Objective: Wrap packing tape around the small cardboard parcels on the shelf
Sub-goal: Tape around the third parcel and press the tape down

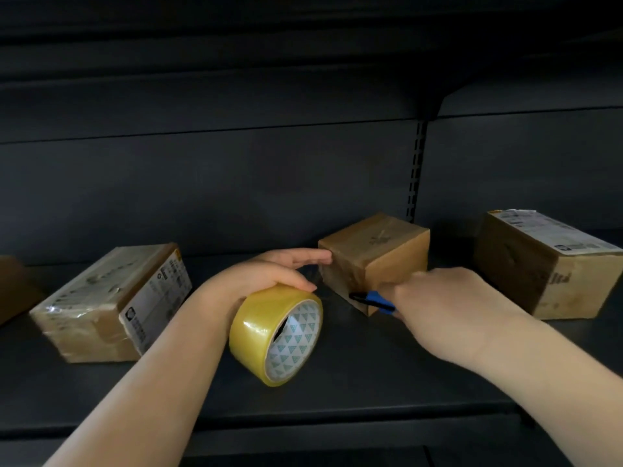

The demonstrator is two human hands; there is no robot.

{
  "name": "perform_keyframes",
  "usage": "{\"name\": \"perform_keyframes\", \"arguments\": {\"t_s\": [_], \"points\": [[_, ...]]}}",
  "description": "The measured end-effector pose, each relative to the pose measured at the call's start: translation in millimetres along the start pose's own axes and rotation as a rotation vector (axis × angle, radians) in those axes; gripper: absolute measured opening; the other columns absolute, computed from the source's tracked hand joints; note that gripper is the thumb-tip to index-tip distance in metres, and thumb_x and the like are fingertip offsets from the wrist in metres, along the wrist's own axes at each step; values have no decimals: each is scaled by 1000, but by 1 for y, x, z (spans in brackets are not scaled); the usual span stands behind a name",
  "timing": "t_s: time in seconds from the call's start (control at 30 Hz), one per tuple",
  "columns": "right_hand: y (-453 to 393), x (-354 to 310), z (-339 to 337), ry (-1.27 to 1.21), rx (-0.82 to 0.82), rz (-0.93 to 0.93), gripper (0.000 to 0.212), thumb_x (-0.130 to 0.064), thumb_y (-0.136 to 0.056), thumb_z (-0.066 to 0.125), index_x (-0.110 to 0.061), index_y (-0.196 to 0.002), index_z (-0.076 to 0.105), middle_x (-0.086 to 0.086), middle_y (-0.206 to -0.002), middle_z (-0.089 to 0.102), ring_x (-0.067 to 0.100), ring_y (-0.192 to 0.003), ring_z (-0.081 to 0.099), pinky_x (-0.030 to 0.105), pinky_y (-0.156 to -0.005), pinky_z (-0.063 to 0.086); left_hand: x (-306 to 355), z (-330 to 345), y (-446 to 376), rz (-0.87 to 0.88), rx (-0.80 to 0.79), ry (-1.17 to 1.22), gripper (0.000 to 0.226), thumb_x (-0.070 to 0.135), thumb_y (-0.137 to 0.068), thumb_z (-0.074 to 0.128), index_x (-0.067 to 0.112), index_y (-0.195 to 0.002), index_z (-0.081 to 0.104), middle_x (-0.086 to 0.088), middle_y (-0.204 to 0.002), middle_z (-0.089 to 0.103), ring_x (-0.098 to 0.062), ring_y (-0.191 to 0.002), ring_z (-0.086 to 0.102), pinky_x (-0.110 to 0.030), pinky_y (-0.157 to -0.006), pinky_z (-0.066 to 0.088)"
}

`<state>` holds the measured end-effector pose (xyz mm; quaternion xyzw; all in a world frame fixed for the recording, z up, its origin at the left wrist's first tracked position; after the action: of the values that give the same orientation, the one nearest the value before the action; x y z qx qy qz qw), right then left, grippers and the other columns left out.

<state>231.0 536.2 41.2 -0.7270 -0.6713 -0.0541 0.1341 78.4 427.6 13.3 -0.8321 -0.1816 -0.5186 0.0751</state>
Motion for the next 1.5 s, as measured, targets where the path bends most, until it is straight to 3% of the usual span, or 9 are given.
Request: {"name": "perform_keyframes", "arguments": {"t_s": [0.1, 0.3, 0.5, 0.7, 0.83, 0.93, 1.23, 1.43, 1.5], "points": [[6, 5, 0, -97, -10, 1, 27, -36, -97, 40, -35, -123, 48, -6, -100, 61, 15, -88, 59, 32, -77, 51, 0, 0, 1, 13, -11, -4, 61, 11, -67, 60, 31, -124, 49, 13, -134, 51, 6, -128, 40, -18, -108, 28], [26, 45, -6, -804, 15, 144, 8, -34, -91, 52, -37, -93, 60, 0, -70, 66, 9, -56, 65, 23, -57, 53, 1, 1, -2, 10, -21, -15, 61, 12, -68, 59, 32, -124, 46, 15, -132, 50, 7, -127, 39, -26, -111, 28], [-1, -1, -10, -242, 146, 49, 43, -40, -97, 40, -40, -139, 33, -9, -116, 61, 14, -99, 59, 32, -79, 52, -1, 2, -2, 11, -31, 2, 59, 11, -67, 59, 34, -121, 49, 15, -132, 50, 7, -127, 40, -21, -107, 31], [-1, -7, 11, -15, 46, 12, 31, -24, -98, 42, -28, -128, 47, -1, -102, 61, 20, -90, 61, 31, -68, 48, 0, 0, 0, 9, -16, -6, 61, 11, -67, 58, 31, -124, 48, 13, -134, 50, 5, -127, 40, -18, -107, 29], [23, 9, -6, -330, 23, 67, 36, -41, -95, 43, -49, -131, 40, -11, -106, 63, 9, -90, 62, 24, -73, 47, 1, 1, 0, 9, 10, 11, 64, 10, -66, 58, 29, -126, 45, 11, -135, 49, 3, -129, 38, -19, -108, 29], [39, 39, -13, -767, 25, 161, 18, -37, -89, 54, -54, -97, 56, -10, -75, 69, 2, -64, 64, 21, -63, 52, 0, 2, 0, 8, -13, 9, 60, 10, -67, 59, 32, -121, 48, 13, -133, 50, 1, -132, 37, -25, -113, 23], [34, 106, 74, -554, -162, 610, 21, -35, -90, 56, -17, -80, 60, 1, -79, 60, 19, -80, 58, 32, -70, 46, 0, 2, 3, -2, -16, 0, 61, 10, -68, 57, 33, -124, 47, 15, -134, 48, 2, -132, 36, -24, -112, 24], [-4, 60, 8, -642, 426, 344, 58, -57, -85, 42, -23, -131, 52, 0, -131, 52, 20, -121, 48, 37, -98, 43, 3, 5, 3, -17, -37, 14, 63, 10, -69, 55, 31, -127, 41, 9, -137, 46, -2, -133, 35, -31, -111, 29], [-32, 30, -2, -694, 423, 183, 55, -55, -88, 41, -23, -132, 53, -3, -135, 53, 16, -125, 48, 32, -103, 39, 6, 7, 3, -26, -60, 31, 62, 10, -68, 56, 32, -124, 41, 6, -137, 44, -3, -131, 36, -29, -108, 31]]}}
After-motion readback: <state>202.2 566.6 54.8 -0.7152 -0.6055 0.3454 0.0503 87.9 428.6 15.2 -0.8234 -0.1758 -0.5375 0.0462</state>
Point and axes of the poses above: each hand's wrist, its own y-axis away from the middle knuckle, its own z-axis out of the palm, x = y × z, the point moved 5 cm from there along -y, towards the middle knuckle
